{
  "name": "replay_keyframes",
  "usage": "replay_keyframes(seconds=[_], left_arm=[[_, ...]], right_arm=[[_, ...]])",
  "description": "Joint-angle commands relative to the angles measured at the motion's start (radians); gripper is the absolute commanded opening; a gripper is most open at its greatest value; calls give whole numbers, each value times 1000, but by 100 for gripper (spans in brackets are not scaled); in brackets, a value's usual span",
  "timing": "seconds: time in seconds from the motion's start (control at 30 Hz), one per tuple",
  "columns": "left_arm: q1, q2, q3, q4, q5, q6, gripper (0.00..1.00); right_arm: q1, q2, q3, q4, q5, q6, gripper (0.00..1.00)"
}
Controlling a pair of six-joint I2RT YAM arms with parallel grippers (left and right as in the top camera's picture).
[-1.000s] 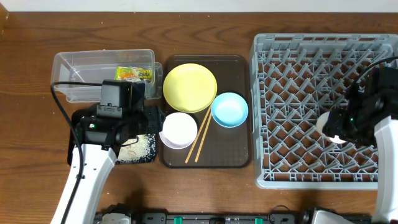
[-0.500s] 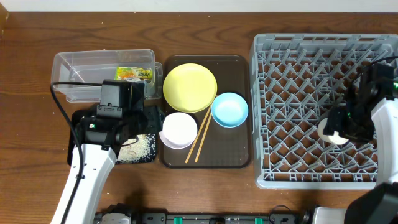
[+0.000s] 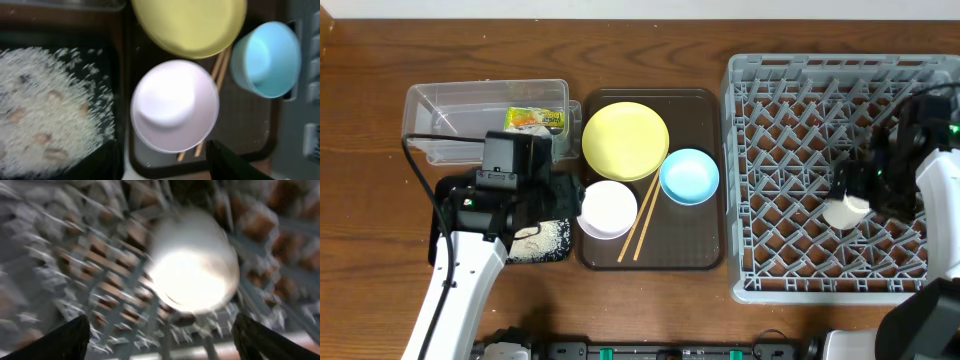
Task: Sort waste into correct bins and load items into the dishwasher rack
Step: 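Place the white cup upside down in the dish rack with right gripper, then grasp the light-blue bowl rim with the right gripper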
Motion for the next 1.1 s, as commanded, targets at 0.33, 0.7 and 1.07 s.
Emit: replay_keyframes(seconds=[0.33, 0.7, 1.07], left_arm=[[4, 18, 8, -78, -180, -66, 59], [4, 18, 8, -82, -179, -66, 60], [4, 18, 7, -82, -179, -66, 60]], right_arm=[[414, -35, 101, 350, -324, -369, 84], [692, 222, 101, 459, -80, -513, 89], [742, 427, 101, 510, -65, -511, 83]])
